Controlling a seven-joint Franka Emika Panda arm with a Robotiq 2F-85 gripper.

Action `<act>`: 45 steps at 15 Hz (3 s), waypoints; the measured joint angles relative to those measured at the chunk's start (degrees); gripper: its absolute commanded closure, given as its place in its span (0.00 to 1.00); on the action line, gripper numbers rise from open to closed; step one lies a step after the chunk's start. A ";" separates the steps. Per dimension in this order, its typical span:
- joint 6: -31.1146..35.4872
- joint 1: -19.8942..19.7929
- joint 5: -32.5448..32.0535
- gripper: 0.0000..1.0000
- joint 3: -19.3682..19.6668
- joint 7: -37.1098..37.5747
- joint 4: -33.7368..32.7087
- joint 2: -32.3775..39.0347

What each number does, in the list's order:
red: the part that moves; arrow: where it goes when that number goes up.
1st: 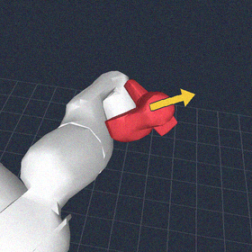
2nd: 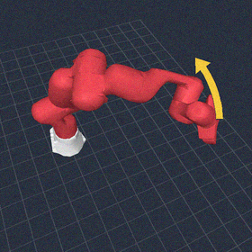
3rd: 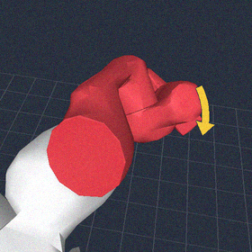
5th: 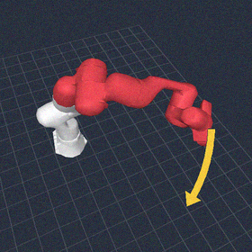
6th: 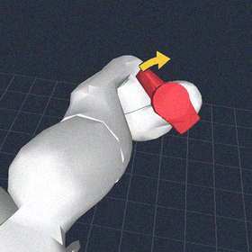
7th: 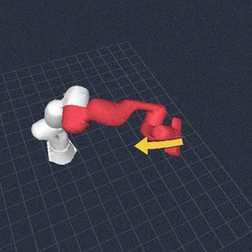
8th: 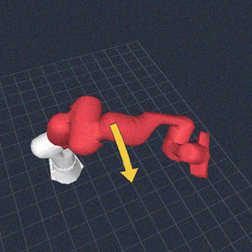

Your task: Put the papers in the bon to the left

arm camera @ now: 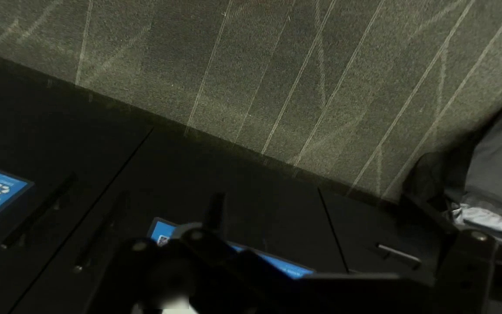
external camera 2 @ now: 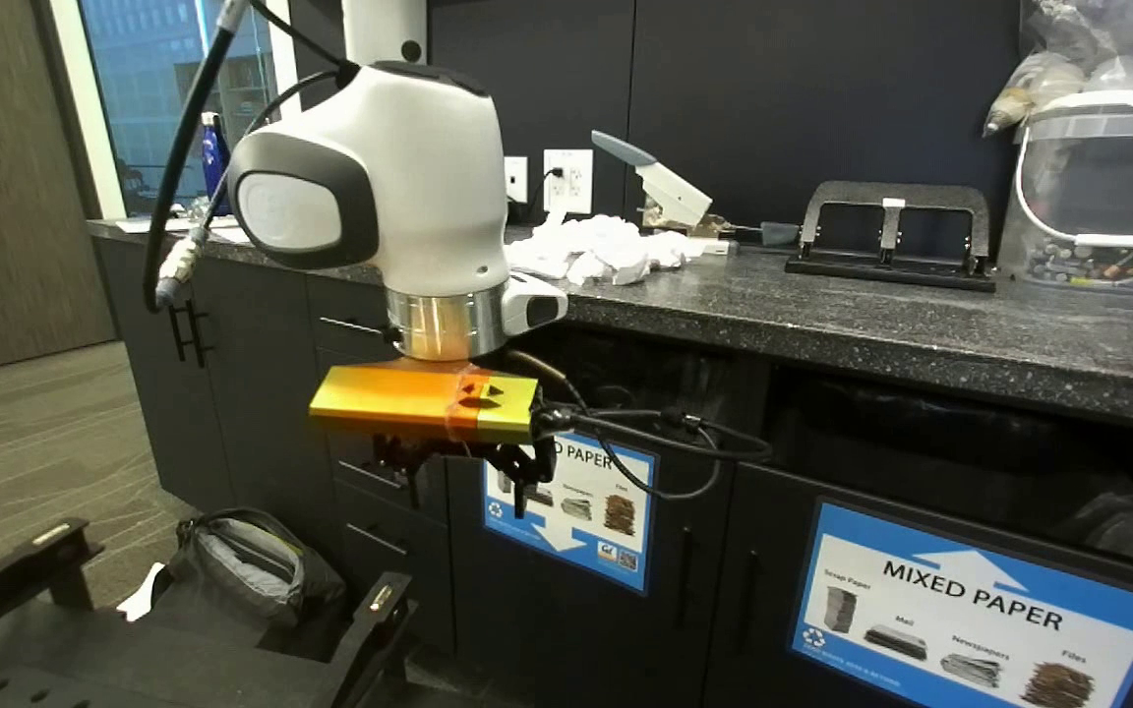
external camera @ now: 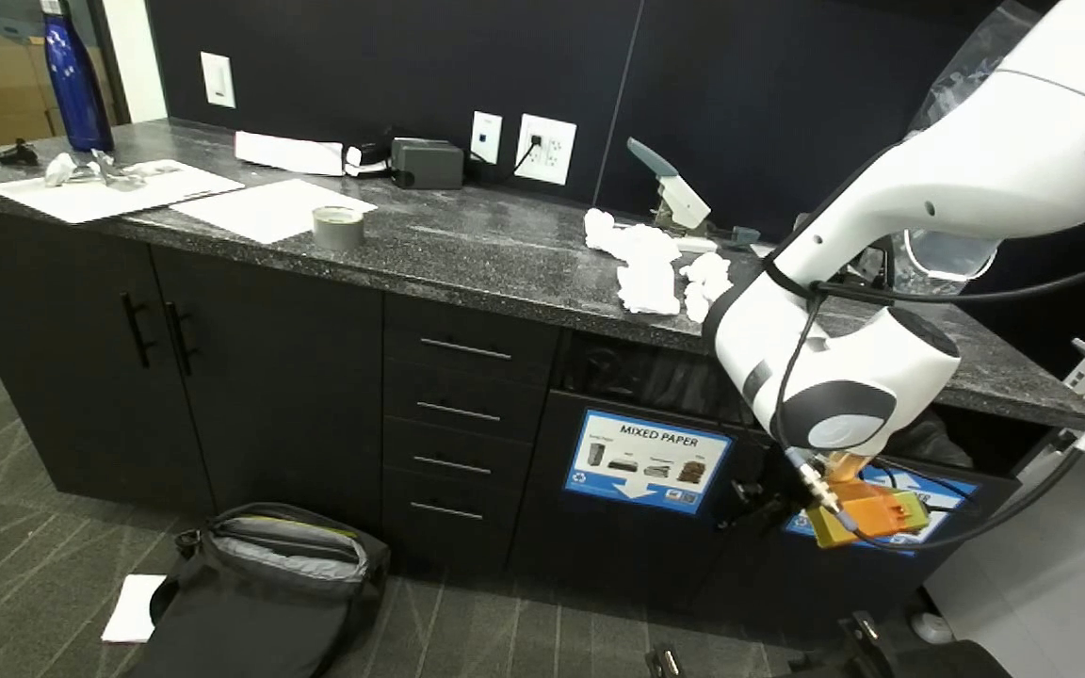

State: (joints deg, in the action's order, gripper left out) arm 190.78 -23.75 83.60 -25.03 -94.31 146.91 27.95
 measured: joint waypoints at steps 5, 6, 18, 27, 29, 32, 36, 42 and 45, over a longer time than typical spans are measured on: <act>-10.13 9.33 -16.44 0.00 13.89 -0.51 0.98 1.19; -12.19 12.95 -21.63 0.00 18.51 1.29 1.07 1.14; -30.62 43.10 -46.73 0.00 57.25 34.22 -14.07 -6.71; -58.18 47.04 -54.14 0.00 65.13 69.66 -41.61 -5.83; -63.66 44.79 -57.41 0.00 62.57 76.31 -48.23 -4.21; -68.57 34.04 -69.57 0.00 50.05 88.02 -57.09 -1.35; -74.51 25.88 -80.37 0.00 41.87 96.70 -67.14 6.54; -85.44 18.20 -81.16 0.00 34.57 97.24 -79.50 14.84; -87.93 15.86 -80.53 0.00 32.34 97.22 -83.28 16.52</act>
State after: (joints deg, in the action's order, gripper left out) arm 102.85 -7.89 3.07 7.31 2.91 63.63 44.48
